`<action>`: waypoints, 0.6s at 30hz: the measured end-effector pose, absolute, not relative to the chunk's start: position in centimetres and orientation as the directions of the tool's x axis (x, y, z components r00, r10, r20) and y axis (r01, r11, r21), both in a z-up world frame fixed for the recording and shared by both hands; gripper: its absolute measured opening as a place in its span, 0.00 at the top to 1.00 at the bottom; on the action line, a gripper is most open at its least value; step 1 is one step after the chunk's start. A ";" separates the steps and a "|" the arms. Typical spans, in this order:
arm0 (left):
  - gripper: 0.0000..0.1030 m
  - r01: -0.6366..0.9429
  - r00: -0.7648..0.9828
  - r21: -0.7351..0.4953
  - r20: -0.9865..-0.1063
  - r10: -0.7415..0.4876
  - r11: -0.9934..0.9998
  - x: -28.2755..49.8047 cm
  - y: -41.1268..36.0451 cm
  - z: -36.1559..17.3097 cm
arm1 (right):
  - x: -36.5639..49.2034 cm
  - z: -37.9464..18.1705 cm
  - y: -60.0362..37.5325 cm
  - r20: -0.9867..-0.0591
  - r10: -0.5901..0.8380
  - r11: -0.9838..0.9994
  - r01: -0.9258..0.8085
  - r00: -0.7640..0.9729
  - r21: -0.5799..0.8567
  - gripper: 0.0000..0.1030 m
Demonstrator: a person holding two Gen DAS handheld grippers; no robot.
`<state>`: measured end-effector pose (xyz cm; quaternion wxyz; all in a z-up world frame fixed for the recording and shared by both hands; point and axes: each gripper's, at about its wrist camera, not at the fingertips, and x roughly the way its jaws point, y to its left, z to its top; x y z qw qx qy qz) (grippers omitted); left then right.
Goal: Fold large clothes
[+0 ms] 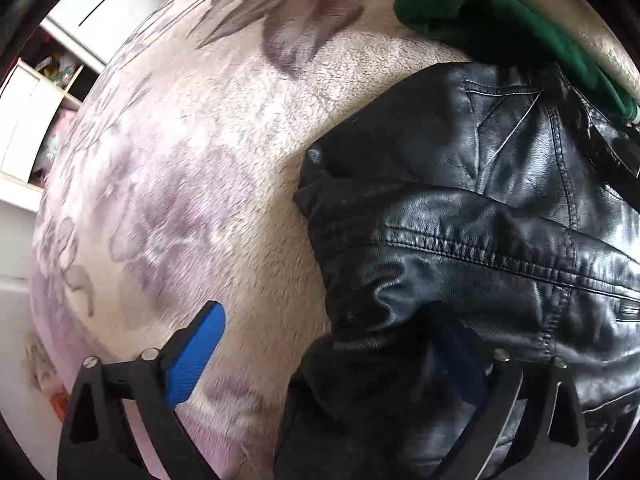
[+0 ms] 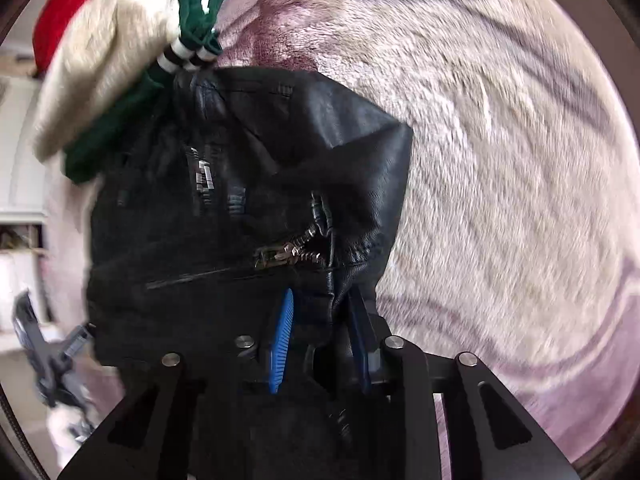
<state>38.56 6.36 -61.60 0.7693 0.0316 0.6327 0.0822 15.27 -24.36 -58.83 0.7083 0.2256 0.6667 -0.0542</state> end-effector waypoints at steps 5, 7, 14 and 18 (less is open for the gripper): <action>0.00 -0.062 0.162 0.078 -0.983 0.088 0.995 38.8 6.9 -61.9 | 15.8 -61.3 -22.8 -0.995 0.077 0.943 0.320 0.070 0.095 0.85; 0.00 -0.074 0.137 0.058 -0.988 0.067 0.996 38.6 7.1 -61.1 | 16.2 -61.7 -22.2 -0.997 0.062 0.952 0.298 0.043 0.072 0.84; 0.00 0.001 0.187 0.135 -0.973 0.133 0.991 31.1 7.2 -55.3 | 11.9 -56.9 -25.0 -0.987 0.160 0.915 0.376 -0.009 0.145 0.36; 0.00 0.016 0.080 0.161 -0.984 0.159 0.987 27.3 7.1 -59.2 | 6.8 -59.5 -25.0 -0.972 0.214 0.894 0.420 -0.096 0.156 0.36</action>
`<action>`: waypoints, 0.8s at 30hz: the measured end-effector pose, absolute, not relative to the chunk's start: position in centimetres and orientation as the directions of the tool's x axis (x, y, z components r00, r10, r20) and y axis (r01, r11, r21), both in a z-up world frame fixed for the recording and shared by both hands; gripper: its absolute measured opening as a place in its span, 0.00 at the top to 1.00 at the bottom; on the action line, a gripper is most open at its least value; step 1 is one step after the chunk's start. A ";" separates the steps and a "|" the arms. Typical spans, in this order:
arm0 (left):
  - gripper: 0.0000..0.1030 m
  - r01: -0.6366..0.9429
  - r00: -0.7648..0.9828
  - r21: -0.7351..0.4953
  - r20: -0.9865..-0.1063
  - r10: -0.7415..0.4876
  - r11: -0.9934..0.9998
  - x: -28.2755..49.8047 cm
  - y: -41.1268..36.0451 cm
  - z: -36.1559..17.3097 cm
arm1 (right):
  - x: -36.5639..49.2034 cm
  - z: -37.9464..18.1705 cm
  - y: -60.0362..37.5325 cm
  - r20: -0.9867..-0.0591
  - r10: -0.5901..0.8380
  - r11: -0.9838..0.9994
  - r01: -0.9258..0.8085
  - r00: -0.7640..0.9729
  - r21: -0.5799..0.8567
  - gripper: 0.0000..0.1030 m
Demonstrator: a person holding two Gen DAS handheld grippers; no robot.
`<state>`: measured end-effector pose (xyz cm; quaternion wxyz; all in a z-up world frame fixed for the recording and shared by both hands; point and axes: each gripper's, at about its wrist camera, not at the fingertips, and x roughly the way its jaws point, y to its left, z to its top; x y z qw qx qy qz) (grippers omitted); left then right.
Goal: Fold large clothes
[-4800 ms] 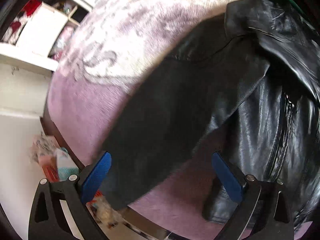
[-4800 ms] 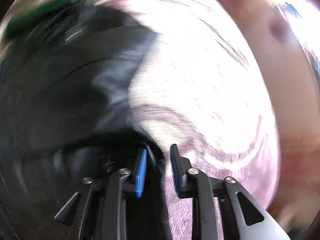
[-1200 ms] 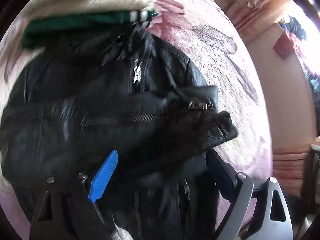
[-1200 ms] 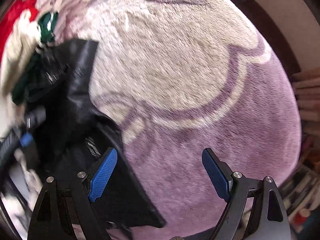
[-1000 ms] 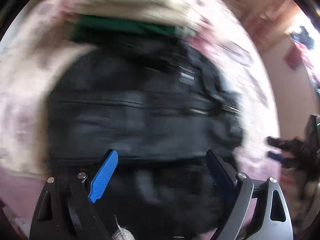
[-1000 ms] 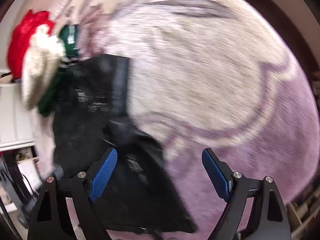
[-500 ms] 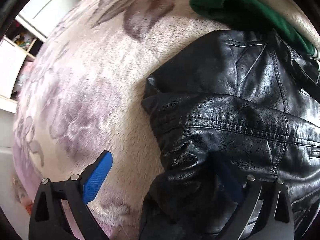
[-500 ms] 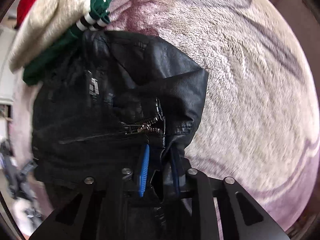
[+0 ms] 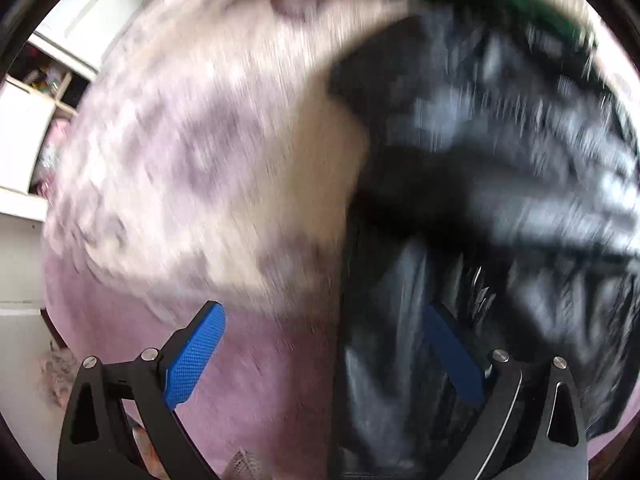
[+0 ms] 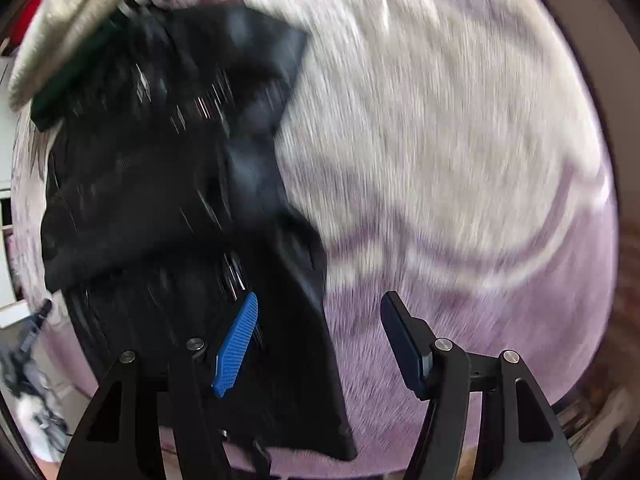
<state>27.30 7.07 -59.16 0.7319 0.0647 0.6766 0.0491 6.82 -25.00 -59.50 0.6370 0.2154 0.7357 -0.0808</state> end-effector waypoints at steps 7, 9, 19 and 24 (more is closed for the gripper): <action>0.00 -0.026 0.110 0.222 -0.969 0.223 0.975 29.9 5.9 -62.3 | 10.1 -62.7 -22.1 -0.993 0.104 0.928 0.363 -0.046 0.081 0.37; 0.00 -0.021 0.115 0.215 -0.970 0.216 0.976 30.5 5.9 -62.4 | 12.2 -62.6 -20.9 -1.000 0.003 0.950 0.313 -0.029 -0.007 0.52; 0.00 -0.041 0.118 0.247 -0.961 0.250 0.968 28.9 8.2 -57.9 | 12.1 -58.6 -21.8 -0.995 0.014 0.897 0.440 -0.102 -0.032 0.52; 0.00 -0.116 0.142 0.304 -0.937 0.319 0.946 25.8 7.8 -54.0 | 13.1 -53.3 -22.9 -0.994 0.097 0.895 0.433 0.049 0.108 0.75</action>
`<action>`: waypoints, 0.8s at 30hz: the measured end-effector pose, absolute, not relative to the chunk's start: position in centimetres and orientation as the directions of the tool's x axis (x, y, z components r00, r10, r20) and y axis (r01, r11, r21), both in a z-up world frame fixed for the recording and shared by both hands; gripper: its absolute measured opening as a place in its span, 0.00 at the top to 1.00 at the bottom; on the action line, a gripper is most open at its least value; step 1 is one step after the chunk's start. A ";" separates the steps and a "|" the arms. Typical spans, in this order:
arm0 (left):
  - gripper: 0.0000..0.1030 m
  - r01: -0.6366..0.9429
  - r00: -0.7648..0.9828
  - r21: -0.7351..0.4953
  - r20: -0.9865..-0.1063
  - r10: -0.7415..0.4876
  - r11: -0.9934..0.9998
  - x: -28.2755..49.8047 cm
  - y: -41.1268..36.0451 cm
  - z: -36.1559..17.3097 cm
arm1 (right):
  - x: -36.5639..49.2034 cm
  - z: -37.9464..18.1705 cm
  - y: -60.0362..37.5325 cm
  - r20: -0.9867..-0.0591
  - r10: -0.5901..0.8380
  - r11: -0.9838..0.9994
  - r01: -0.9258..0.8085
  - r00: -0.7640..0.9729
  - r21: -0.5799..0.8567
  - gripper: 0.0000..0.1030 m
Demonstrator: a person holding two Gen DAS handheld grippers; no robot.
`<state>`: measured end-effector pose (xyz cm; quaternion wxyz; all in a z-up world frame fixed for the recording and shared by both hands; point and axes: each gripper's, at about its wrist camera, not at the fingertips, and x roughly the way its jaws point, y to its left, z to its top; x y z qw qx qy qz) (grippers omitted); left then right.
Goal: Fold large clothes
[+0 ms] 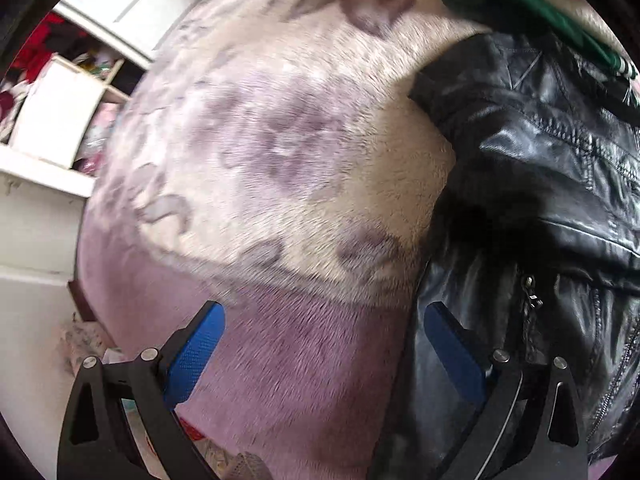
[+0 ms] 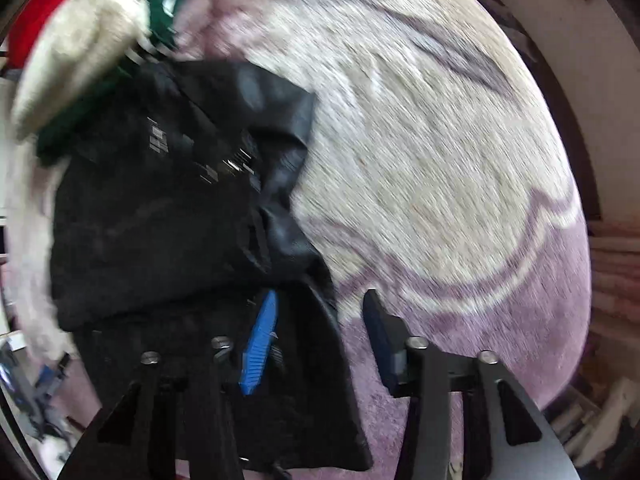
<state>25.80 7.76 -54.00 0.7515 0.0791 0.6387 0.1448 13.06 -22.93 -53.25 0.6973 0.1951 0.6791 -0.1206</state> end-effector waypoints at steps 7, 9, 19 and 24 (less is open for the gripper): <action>0.00 -0.174 0.128 0.483 -0.853 0.506 0.858 23.5 5.1 -53.0 | 18.8 -60.8 -19.4 -0.990 0.133 0.971 0.206 -0.041 0.122 0.79; 0.00 -0.193 0.104 0.524 -0.830 0.548 0.830 22.2 3.1 -52.1 | 19.6 -62.5 -19.9 -0.980 0.181 0.969 0.182 -0.076 0.165 0.78; 0.00 0.003 0.179 0.611 -0.779 0.601 0.791 14.8 -17.4 -50.5 | 14.3 -55.6 -30.2 -0.971 0.205 0.979 0.034 -0.126 0.202 0.40; 0.00 0.249 0.290 0.621 -0.780 0.555 0.743 9.6 -30.1 -54.2 | 10.2 -55.8 -39.3 -0.971 0.159 0.980 0.152 -0.178 0.132 0.40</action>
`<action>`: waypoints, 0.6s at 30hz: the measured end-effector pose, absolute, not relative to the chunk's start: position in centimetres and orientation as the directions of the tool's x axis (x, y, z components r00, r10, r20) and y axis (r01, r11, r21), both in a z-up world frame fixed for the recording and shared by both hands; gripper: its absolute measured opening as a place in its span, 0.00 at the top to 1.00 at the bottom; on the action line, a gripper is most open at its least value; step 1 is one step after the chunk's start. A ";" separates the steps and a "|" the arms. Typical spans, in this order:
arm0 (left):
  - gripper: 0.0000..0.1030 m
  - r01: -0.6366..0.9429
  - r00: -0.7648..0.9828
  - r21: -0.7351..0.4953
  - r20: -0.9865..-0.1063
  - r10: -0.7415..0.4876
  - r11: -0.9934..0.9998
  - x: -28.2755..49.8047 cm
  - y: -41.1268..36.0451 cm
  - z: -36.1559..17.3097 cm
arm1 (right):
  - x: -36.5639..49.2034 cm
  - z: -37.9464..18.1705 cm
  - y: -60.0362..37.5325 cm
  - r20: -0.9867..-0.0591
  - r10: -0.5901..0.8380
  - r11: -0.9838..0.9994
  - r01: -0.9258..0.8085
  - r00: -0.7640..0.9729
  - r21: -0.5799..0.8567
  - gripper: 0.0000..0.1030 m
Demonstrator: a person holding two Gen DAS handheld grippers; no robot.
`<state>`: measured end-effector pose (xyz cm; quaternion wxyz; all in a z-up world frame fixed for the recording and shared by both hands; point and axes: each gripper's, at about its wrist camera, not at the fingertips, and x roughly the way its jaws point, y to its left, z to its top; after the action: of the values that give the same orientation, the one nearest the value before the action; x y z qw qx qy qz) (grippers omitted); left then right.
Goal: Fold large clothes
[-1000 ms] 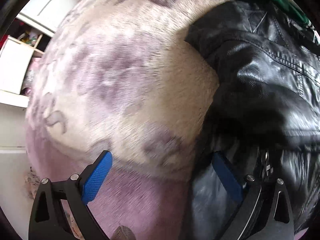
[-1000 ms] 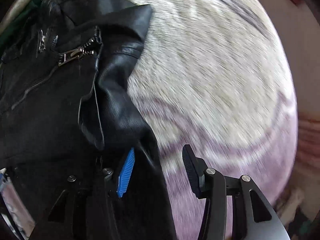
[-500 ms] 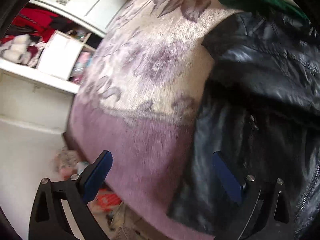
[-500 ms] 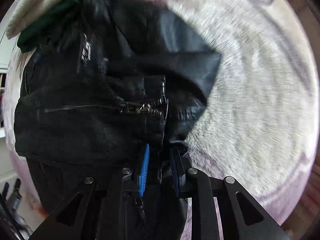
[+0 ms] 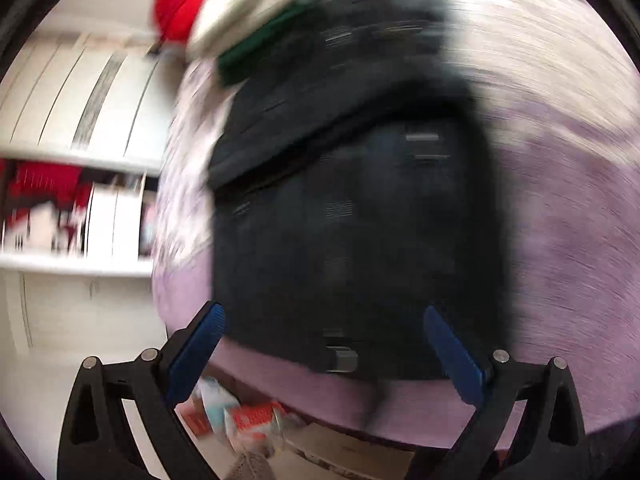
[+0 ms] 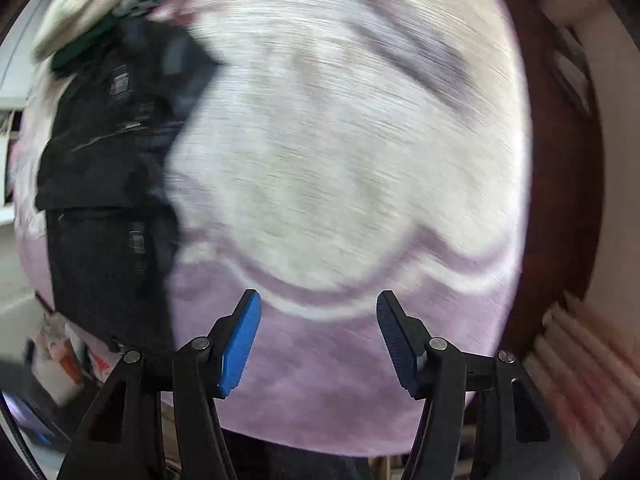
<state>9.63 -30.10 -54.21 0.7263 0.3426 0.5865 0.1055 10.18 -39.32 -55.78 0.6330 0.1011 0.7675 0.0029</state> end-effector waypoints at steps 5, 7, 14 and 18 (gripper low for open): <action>0.00 0.330 0.290 0.657 -0.754 0.590 0.678 8.5 -35.2 -59.6 | 9.3 -57.7 -45.8 -0.971 0.126 0.962 0.264 -0.204 0.069 0.40; 0.00 0.303 0.273 0.706 -0.707 0.652 0.640 9.7 -34.4 -61.7 | 9.0 -57.4 -47.8 -0.972 0.123 0.958 0.279 -0.200 0.064 0.40; 0.04 0.125 0.170 0.622 -0.781 0.601 0.773 15.2 -25.9 -61.7 | 12.8 -59.1 -45.8 -0.962 0.240 0.951 0.232 -0.130 0.206 0.39; 0.85 0.126 0.215 0.525 -0.843 0.494 0.842 15.3 -24.4 -59.1 | 17.2 -62.4 -40.6 -0.877 0.474 0.873 0.180 -0.086 0.454 0.20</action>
<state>15.25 -24.44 -59.12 0.7375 0.2524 0.6139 0.1247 17.18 -40.62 -62.39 0.6376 0.2245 0.7279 0.1152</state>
